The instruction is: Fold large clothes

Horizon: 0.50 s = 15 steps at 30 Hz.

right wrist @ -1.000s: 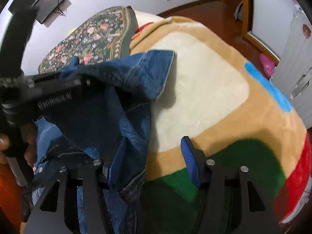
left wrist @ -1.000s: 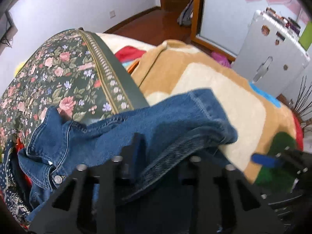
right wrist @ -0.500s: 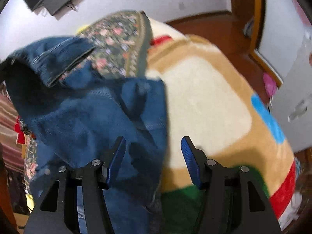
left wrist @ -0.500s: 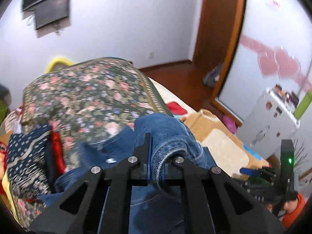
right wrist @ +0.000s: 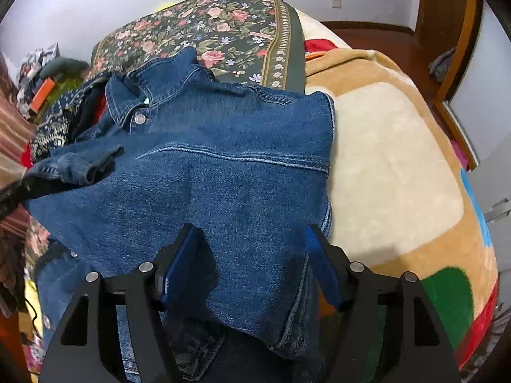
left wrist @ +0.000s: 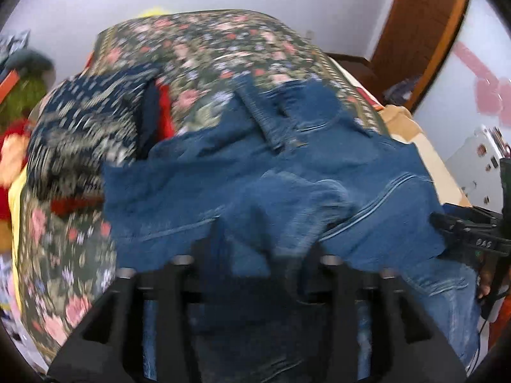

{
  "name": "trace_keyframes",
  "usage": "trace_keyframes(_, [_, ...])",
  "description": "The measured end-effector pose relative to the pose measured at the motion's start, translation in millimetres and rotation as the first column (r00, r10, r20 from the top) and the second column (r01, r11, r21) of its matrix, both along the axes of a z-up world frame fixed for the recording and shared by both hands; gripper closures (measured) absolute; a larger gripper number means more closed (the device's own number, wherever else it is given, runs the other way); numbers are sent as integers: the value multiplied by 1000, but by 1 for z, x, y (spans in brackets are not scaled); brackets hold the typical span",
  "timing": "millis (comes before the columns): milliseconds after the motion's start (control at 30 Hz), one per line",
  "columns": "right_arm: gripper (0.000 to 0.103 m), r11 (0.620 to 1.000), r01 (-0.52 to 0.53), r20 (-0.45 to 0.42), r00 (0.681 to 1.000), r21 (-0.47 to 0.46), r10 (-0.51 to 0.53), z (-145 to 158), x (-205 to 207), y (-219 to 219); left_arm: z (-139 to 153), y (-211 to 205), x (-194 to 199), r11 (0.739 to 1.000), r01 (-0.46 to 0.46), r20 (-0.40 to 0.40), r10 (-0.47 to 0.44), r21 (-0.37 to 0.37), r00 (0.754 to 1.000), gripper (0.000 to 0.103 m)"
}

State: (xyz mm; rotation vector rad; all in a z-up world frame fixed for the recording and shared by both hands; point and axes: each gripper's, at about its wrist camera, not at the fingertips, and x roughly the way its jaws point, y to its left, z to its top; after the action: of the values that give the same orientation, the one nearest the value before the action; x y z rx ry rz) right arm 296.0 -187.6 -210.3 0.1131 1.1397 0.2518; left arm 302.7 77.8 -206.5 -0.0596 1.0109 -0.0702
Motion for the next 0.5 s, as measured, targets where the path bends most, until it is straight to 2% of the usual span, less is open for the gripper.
trace_keyframes(33, [37,1000,-3,-2,1000,1,3,1,0,-1,-2,9,-6,999,-22,9,22,-23,1000,41])
trace_keyframes(133, [36,1000,-7,-8,1000,0,7,-1,0,-2,-9,36,-20,987,-94,10,96,-127,995,40])
trace_keyframes(300, [36,1000,-11,0,1000,-17,11,-3,4,3,-28,76,-41,928,-180,-35,178,-326,983,38])
trace_keyframes(400, [36,1000,-10,2,1000,-24,10,-3,3,4,-33,77,-46,929,-194,-49,188,-316,981,38])
trace_keyframes(500, [35,1000,-1,0,1000,-24,1,-3,2,3,-28,75,-54,940,-200,-13,205,-276,979,38])
